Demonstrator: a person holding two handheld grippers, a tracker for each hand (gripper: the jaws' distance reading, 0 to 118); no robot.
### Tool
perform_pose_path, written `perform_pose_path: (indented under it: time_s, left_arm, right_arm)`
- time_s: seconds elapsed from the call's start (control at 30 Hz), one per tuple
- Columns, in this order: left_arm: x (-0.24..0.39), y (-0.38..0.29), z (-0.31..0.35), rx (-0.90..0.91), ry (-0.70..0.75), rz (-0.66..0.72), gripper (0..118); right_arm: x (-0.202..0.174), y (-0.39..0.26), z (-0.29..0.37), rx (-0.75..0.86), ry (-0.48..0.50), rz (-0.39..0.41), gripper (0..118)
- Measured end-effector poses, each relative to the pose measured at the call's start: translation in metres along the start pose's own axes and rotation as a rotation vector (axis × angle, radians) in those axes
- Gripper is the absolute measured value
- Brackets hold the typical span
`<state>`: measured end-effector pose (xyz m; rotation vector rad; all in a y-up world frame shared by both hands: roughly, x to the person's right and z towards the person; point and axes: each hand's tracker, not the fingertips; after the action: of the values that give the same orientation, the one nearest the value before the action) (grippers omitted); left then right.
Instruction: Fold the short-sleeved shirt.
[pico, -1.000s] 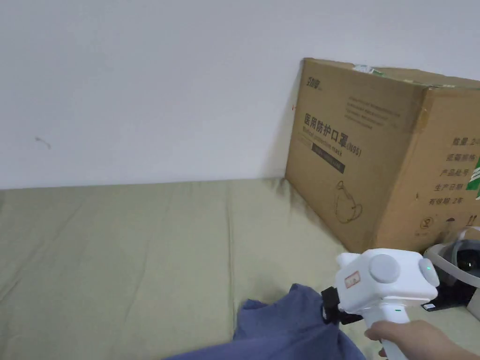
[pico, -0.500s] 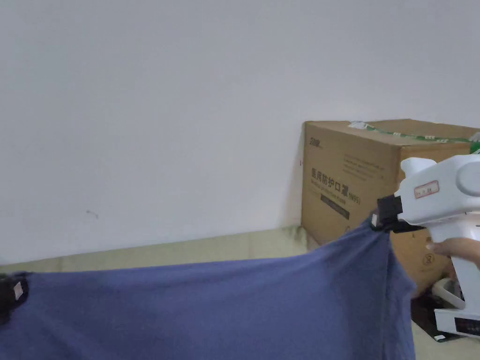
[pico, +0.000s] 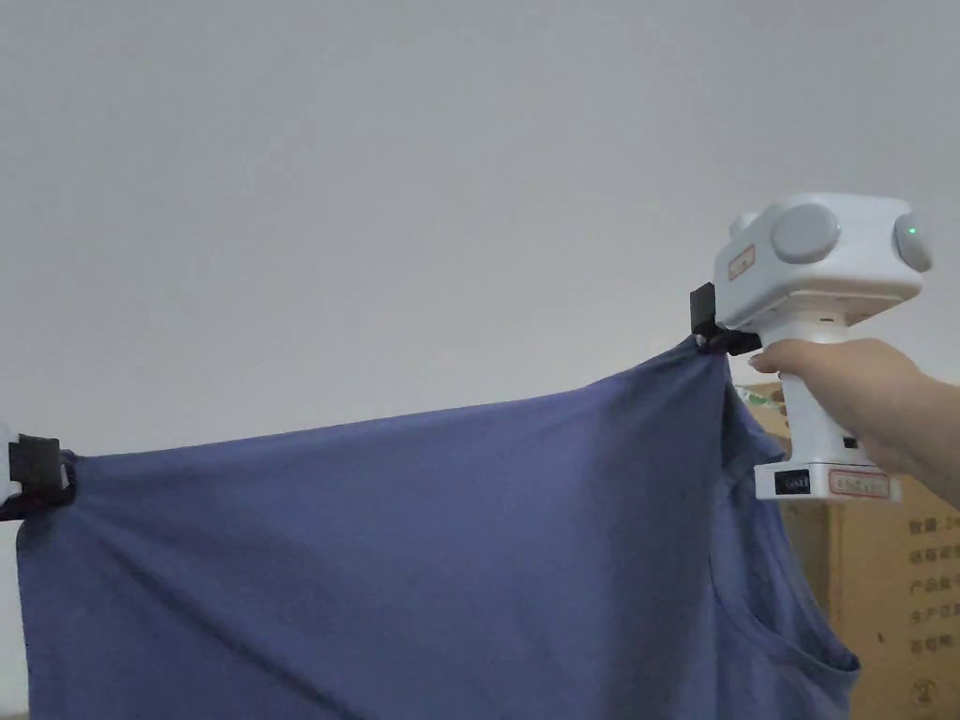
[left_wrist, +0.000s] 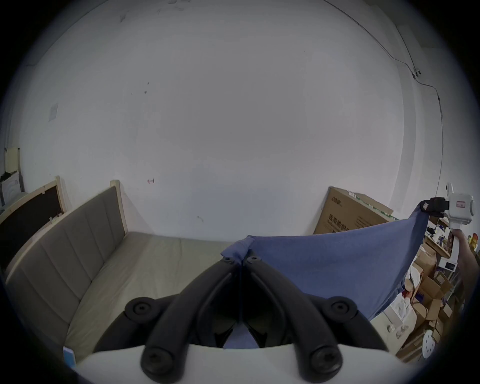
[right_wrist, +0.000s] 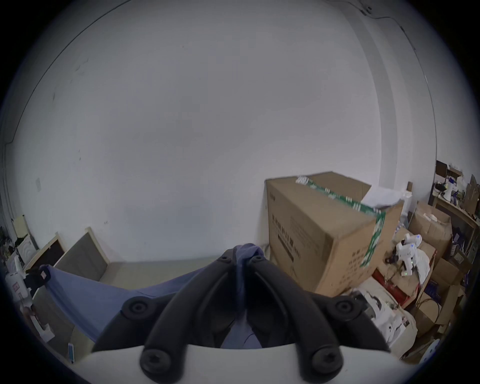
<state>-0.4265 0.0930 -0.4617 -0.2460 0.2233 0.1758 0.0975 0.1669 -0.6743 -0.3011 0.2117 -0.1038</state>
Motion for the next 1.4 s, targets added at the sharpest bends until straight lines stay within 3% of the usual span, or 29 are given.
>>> perform_pose_path:
  time_s: [0.2, 0.37, 0.5, 0.63, 0.7, 0.8, 0.97, 1.2, 1.4]
  left_arm:
    - [-0.003, 0.030, -0.067, 0.055, 0.035, -0.006, 1]
    - [-0.010, 0.017, -0.135, 0.031, 0.074, 0.000, 1]
    - [-0.018, -0.048, -0.184, -0.081, 0.073, 0.031, 1]
    - [-0.026, -0.168, -0.203, -0.270, 0.074, 0.036, 0]
    - [-0.039, -0.238, -0.203, -0.392, 0.056, 0.049, 1]
    - [-0.052, -0.327, -0.171, -0.515, 0.047, 0.028, 1]
    - [-0.063, -0.412, -0.053, -0.577, -0.001, 0.067, 1]
    - [-0.062, -0.459, 0.087, -0.633, -0.058, 0.074, 1]
    - [-0.039, -0.479, 0.153, -0.680, -0.091, 0.024, 1]
  right_arm:
    - [-0.023, 0.039, -0.043, 0.090, -0.036, 0.031, 5]
    - [-0.031, 0.010, -0.085, 0.095, -0.057, 0.086, 5]
    - [-0.020, -0.072, -0.134, -0.023, -0.058, 0.077, 5]
    - [0.008, -0.202, -0.173, -0.241, -0.033, 0.015, 5]
    - [0.022, -0.281, -0.174, -0.364, -0.035, 0.056, 5]
    - [0.049, -0.387, -0.151, -0.537, -0.031, 0.167, 5]
    - [0.094, -0.494, -0.028, -0.700, 0.024, 0.091, 5]
    - [0.153, -0.532, 0.113, -0.697, 0.043, 0.058, 5]
    - [0.166, -0.553, 0.170, -0.789, 0.101, -0.003, 5]
